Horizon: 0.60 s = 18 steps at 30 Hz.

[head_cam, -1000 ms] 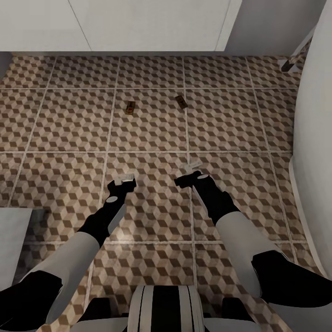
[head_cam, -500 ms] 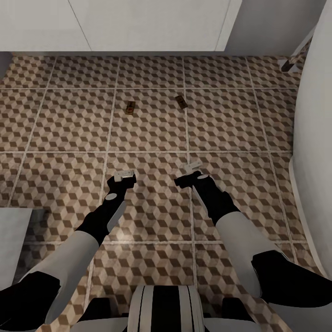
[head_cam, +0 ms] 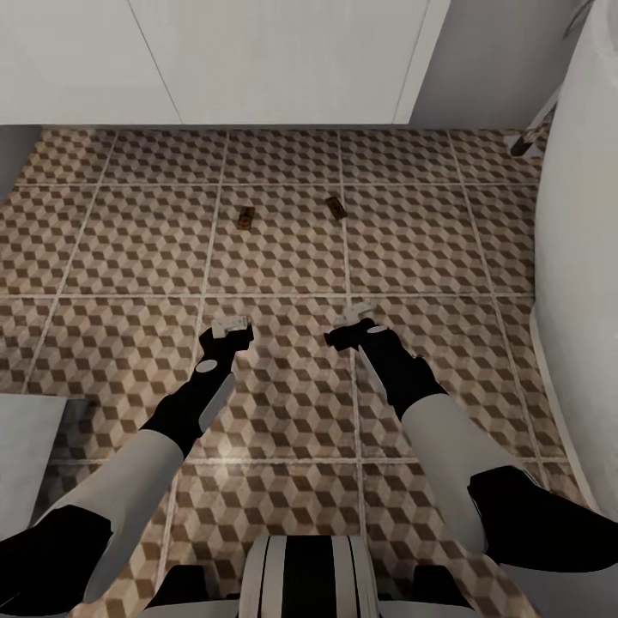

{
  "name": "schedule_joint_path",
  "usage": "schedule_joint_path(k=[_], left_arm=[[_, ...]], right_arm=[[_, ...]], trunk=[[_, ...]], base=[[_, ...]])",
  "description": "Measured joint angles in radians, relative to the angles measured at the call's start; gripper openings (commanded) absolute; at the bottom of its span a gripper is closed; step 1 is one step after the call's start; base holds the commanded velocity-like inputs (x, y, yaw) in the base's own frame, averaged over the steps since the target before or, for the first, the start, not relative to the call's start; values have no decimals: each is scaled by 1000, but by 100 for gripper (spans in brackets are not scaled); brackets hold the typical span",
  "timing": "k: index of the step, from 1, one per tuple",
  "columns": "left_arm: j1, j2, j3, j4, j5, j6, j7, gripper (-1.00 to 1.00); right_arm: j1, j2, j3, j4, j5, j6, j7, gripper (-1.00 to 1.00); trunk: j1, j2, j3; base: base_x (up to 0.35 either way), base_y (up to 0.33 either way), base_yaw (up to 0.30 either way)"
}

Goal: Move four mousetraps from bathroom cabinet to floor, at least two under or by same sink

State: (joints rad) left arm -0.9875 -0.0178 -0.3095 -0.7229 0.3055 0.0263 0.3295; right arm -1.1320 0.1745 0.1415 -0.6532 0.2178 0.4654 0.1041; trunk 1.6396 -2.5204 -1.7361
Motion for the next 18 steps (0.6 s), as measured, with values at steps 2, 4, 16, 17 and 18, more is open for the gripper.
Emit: schedule_joint_path(k=[2, 4, 16, 17, 18], left_arm=[[0, 0, 0, 1, 0, 0, 0, 100], [0, 0, 0, 2, 0, 0, 0, 100], [0, 6, 0, 3, 0, 0, 0, 100], [1, 6, 0, 3, 0, 0, 0, 100], [1, 6, 0, 4, 0, 0, 0, 100]], right_arm=[[0, 0, 0, 0, 0, 0, 0, 100], [0, 0, 0, 0, 0, 0, 0, 100], [0, 0, 0, 10, -1, 2, -2, 100], [0, 0, 0, 15, -1, 2, -2, 100], [0, 0, 0, 21, -1, 2, -2, 100]], trunk=[[-1, 0, 8], [-2, 1, 15], [-7, 4, 62], [-8, 4, 66], [-8, 4, 70]], base=[[0, 0, 0], [0, 0, 0], [0, 0, 0], [0, 0, 0], [0, 0, 0]])
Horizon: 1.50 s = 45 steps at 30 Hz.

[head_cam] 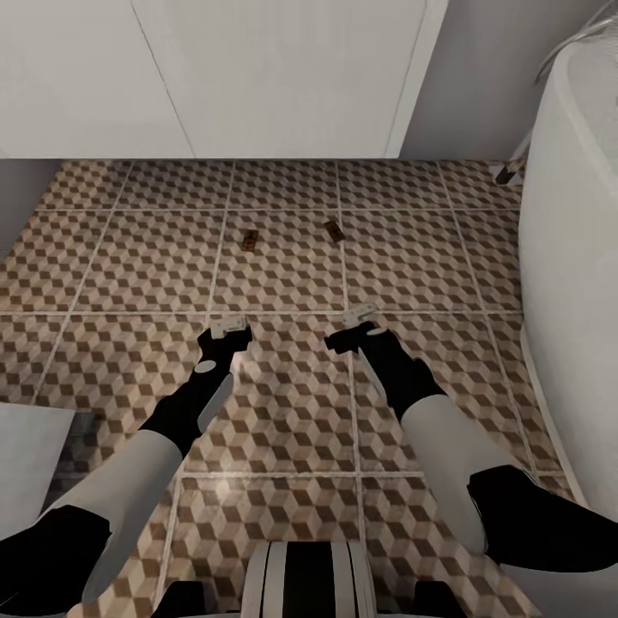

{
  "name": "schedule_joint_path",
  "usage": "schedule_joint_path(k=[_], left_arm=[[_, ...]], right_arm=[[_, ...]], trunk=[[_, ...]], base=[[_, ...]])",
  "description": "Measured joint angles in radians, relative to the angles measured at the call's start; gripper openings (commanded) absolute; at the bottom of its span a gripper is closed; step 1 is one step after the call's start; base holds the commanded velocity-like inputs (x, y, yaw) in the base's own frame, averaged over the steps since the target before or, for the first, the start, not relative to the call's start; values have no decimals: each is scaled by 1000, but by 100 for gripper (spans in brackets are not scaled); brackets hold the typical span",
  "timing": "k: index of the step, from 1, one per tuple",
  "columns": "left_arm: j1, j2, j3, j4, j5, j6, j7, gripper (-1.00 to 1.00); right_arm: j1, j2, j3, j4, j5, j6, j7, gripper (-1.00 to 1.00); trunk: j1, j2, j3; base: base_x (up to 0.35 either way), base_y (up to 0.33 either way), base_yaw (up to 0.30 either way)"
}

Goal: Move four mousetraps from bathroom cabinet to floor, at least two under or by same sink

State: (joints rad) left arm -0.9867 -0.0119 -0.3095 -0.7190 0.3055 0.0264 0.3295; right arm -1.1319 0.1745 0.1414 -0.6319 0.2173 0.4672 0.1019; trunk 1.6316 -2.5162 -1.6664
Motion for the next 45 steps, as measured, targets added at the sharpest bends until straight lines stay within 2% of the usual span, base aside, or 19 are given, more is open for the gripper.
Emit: schedule_joint_path(k=[6, 19, 30, 38, 45], left_arm=[[6, 0, 0, 2, 0, 0, 0, 100], [17, 9, 0, 6, 1, 0, -1, 100], [49, 15, 0, 5, 2, 0, -3, 100], [72, 16, 0, 5, 2, -1, -4, 100], [105, 16, 0, 18, 2, -2, -5, 100]], right_arm=[[0, 0, 0, 38, 0, -1, 0, 100], [2, 0, 0, 57, 2, -9, 1, 100], [63, 0, -2, 66, 6, -107, -3, 100], [76, 0, -2, 66, 7, -120, -3, 100], [119, -31, -2, 64, 7, -160, -3, 100]], trunk=[[-3, 1, 26], [-9, 4, 95], [-14, 7, 155], [-17, 9, 196], [-20, 11, 231]], base=[[0, 0, 0], [0, 0, 0], [0, 0, 0], [0, 0, 0], [0, 0, -25]])
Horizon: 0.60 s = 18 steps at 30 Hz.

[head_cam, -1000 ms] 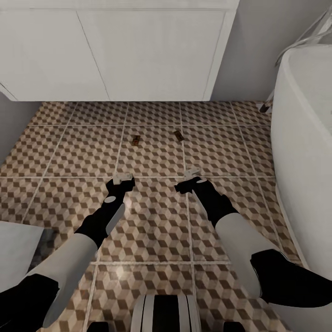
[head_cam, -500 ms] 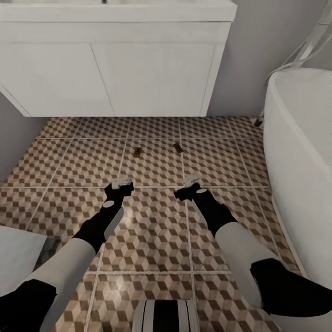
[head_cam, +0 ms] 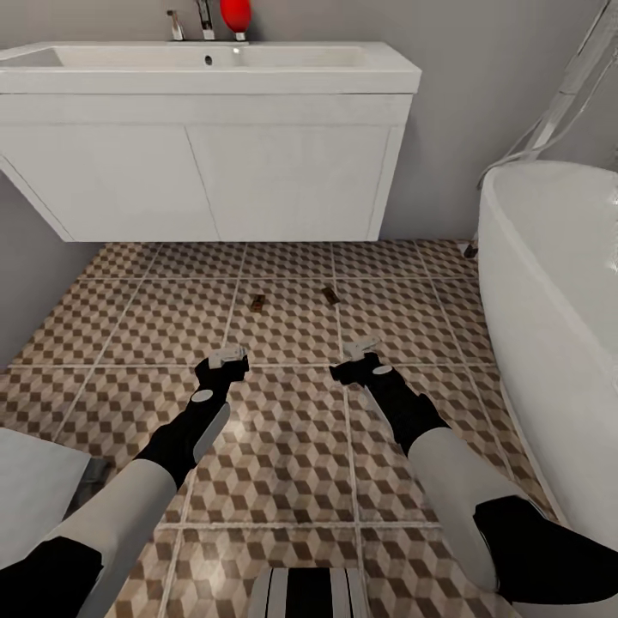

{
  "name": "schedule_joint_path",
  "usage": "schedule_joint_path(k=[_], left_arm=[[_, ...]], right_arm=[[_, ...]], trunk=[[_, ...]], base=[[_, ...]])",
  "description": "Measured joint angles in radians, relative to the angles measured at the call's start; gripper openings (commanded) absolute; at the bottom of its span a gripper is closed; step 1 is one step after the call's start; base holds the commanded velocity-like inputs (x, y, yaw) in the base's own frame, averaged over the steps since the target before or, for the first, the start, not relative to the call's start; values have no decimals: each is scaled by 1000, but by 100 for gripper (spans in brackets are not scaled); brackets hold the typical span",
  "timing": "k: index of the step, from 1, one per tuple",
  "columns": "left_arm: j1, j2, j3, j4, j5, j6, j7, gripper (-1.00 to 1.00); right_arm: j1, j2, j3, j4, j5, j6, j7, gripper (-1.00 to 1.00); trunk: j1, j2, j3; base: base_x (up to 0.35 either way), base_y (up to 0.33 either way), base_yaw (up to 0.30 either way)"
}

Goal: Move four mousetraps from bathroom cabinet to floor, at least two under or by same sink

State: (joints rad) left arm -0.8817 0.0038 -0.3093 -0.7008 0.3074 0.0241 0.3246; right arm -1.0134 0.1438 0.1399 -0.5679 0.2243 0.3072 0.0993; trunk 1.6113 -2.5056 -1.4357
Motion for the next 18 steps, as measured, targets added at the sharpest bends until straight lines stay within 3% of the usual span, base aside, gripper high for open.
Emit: schedule_joint_path(k=[13, 18], left_arm=[[8, 0, -4, 91, -1, -8, -3, 100], [11, 0, -4, 120, -1, -10, -3, 100]], right_arm=[[55, -64, 0, -1, -1, -47, 2, 100], [88, -80, 0, 0, -2, -103, 3, 100]], trunk=[[-6, 3, 64], [-8, 4, 89]], base=[[0, 0, -66], [0, 0, -82]])
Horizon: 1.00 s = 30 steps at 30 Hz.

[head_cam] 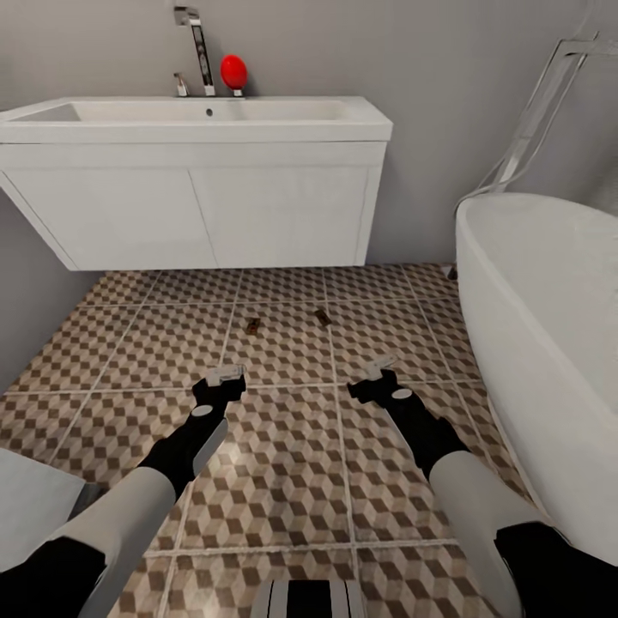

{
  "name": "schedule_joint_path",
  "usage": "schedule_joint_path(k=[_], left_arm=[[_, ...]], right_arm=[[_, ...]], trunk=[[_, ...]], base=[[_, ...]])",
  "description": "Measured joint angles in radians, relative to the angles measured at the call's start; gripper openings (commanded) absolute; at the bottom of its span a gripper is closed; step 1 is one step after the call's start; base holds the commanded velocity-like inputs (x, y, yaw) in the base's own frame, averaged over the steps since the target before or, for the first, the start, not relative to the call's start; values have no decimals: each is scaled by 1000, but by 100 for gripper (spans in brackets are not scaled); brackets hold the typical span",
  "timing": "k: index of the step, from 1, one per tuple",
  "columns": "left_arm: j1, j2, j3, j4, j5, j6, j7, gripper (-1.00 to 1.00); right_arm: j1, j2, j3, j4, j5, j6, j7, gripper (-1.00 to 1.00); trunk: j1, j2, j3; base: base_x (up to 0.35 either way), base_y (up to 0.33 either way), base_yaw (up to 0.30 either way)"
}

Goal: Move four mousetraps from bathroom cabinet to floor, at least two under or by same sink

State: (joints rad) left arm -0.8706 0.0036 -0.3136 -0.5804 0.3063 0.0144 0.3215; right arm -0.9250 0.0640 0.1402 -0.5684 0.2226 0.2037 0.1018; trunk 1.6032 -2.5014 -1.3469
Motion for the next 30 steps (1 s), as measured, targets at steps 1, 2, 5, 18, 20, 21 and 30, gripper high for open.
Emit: schedule_joint_path(k=[1, 2, 5, 18, 20, 21, 30], left_arm=[[3, 0, 0, 6, 0, 0, 0, 100], [5, 0, 0, 9, 0, 0, 0, 100], [10, 0, 0, 19, 0, 0, 0, 100], [24, 12, 2, 236, -3, -101, -89, 100], [25, 16, 2, 253, -3, -103, -100, 100], [24, 17, 2, 260, -3, -104, -102, 100], [26, 20, 2, 310, -2, -155, -111, 100]], right_arm=[[6, -3, 0, 0, 0, -11, 0, 100], [10, -5, 0, 1, 0, -16, 0, 100], [22, -11, 0, 1, 0, -25, 0, 100], [81, -18, 1, 4, -3, -87, 0, 100], [82, -18, 1, 4, -3, -88, 0, 100], [83, -17, 1, 4, -3, -88, 0, 100], [86, -13, 2, 6, -3, -90, -3, 100]], trunk=[[0, 0, 5], [-1, 0, 10], [-2, 1, 24], [-45, 78, 76], [-53, 92, 84], [-57, 99, 87], [-91, 162, 120]], base=[[0, 0, -87], [0, 0, -87], [0, 0, -88], [0, 0, -93], [0, 0, -99], [0, 0, -91], [0, 0, -27]])
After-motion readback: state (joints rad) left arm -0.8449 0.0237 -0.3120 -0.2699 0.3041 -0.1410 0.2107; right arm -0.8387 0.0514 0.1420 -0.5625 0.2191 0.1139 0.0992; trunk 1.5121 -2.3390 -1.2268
